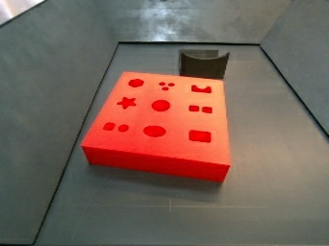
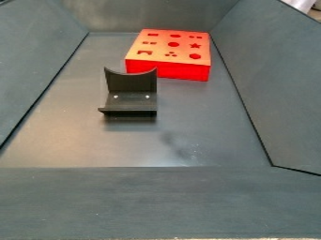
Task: Pick up the 3 prong object. Move up. Place the 3 prong object on the fixture. Regrasp the 3 prong object. Move to above the board. Insert the 3 prong object.
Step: Move to above the board, then insert the 3 prong object.
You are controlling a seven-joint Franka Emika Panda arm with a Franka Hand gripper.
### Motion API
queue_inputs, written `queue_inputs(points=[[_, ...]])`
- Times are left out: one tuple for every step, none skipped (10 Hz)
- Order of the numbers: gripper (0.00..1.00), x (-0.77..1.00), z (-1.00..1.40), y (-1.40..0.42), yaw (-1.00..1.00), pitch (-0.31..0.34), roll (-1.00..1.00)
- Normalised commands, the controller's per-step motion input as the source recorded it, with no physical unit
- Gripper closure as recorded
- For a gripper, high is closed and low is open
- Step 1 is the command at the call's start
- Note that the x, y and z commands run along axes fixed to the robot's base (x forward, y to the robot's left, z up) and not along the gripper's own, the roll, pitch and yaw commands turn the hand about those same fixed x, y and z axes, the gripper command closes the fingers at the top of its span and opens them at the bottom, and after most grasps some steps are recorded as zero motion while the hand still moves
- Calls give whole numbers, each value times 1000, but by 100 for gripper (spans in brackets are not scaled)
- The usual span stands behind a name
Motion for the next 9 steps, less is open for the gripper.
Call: queue_inputs(points=[[100,-110,8,0,-23,-65,-1000],[100,-93,10,23,-26,-77,-1000],[100,-90,4,36,-27,-93,-1000],[100,-82,-1,39,-25,-104,-887],[100,-73,-1,38,-13,-91,-573],[100,-58,-4,26,-7,-76,-368],[100,-41,-2,15,-7,-55,-233],[100,0,-51,0,0,0,-50],[100,0,0,0,0,0,-7]])
